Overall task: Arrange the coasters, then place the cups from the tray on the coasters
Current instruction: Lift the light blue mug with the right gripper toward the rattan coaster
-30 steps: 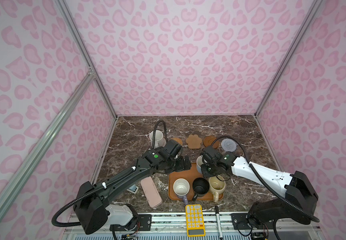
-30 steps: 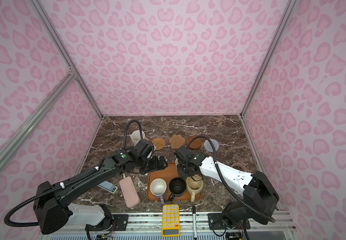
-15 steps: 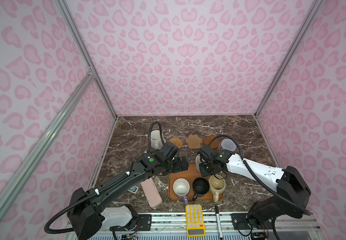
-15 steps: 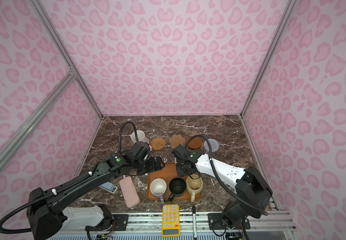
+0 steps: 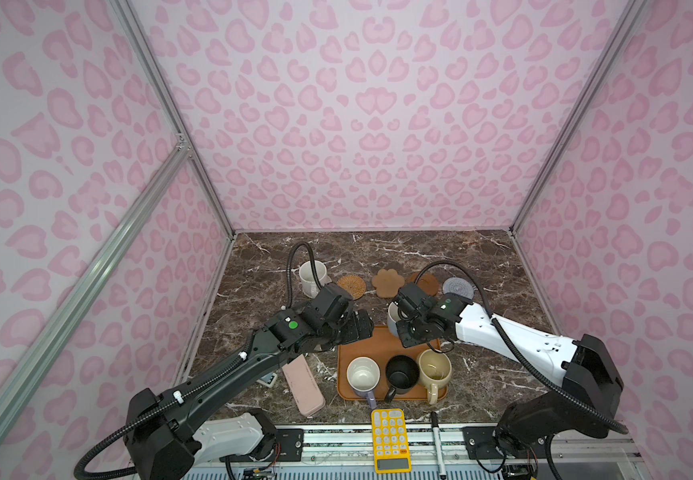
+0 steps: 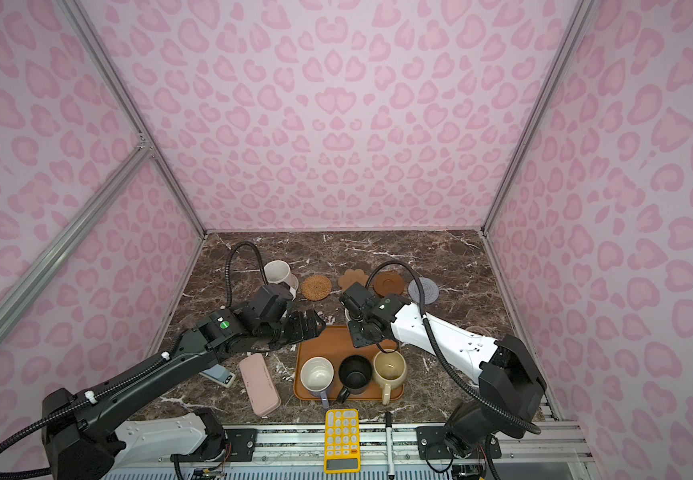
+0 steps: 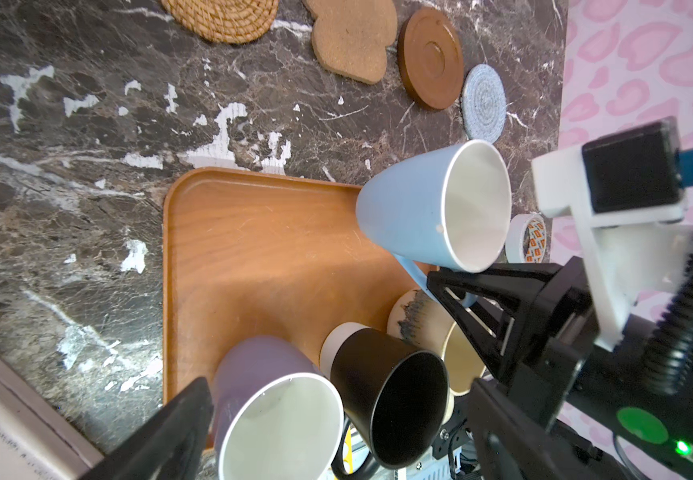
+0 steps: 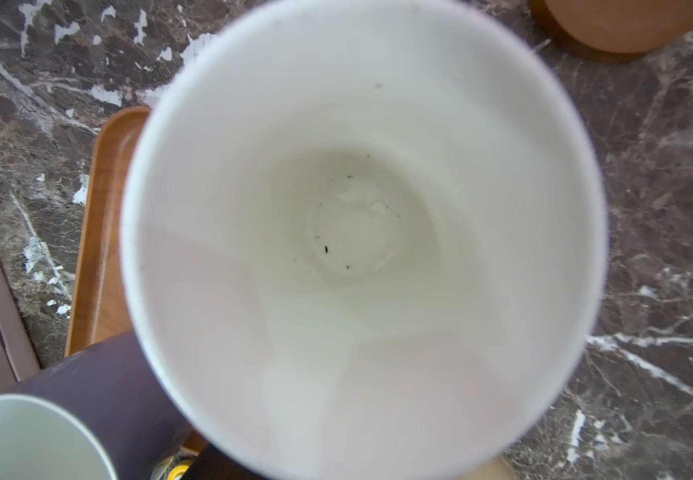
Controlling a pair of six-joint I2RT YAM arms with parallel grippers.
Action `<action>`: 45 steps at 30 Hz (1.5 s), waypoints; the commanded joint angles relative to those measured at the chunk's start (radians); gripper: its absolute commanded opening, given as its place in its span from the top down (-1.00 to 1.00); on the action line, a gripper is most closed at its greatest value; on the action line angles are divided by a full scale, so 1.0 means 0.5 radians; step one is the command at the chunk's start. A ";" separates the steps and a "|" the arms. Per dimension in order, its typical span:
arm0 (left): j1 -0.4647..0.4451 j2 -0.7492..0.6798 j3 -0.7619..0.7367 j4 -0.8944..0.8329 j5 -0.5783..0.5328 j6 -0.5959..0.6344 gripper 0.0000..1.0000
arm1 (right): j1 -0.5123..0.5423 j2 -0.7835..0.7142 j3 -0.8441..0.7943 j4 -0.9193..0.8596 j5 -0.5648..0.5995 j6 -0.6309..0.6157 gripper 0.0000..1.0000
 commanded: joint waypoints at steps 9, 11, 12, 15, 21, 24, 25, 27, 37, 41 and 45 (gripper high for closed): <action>0.101 -0.114 0.115 -0.110 -0.240 -0.028 -0.94 | -0.052 0.227 0.477 -0.091 0.009 -0.166 1.00; 0.117 -0.092 0.214 -0.213 -0.308 0.018 -0.94 | -0.071 0.325 0.618 -0.105 -0.012 -0.167 1.00; 0.138 -0.079 0.246 -0.253 -0.320 0.041 -0.94 | -0.073 0.367 0.694 -0.100 -0.017 -0.163 1.00; 0.264 -0.066 0.242 -0.229 -0.202 0.090 -0.94 | -0.075 0.525 0.899 -0.113 -0.046 -0.157 1.00; 0.415 -0.012 0.306 -0.297 -0.241 0.163 -0.94 | -0.075 0.833 1.279 -0.176 -0.057 -0.164 1.00; 0.532 -0.022 0.205 -0.163 -0.116 0.150 -0.94 | -0.074 0.945 1.404 -0.192 -0.068 -0.153 1.00; 0.552 -0.016 0.207 -0.168 -0.131 0.154 -0.94 | -0.075 0.971 1.433 -0.198 -0.063 -0.150 1.00; 0.569 -0.003 0.221 -0.197 -0.179 0.179 -0.94 | -0.074 1.033 1.507 -0.212 -0.060 -0.149 1.00; 0.649 0.066 0.130 -0.108 -0.114 0.184 -0.94 | -0.102 1.451 1.954 -0.307 -0.096 -0.134 1.00; 0.654 0.073 0.092 -0.065 -0.065 0.177 -0.94 | -0.102 1.611 2.133 -0.371 -0.096 -0.144 1.00; 0.655 0.080 0.093 -0.096 -0.098 0.183 -0.94 | -0.104 1.718 2.223 -0.396 -0.073 -0.142 1.00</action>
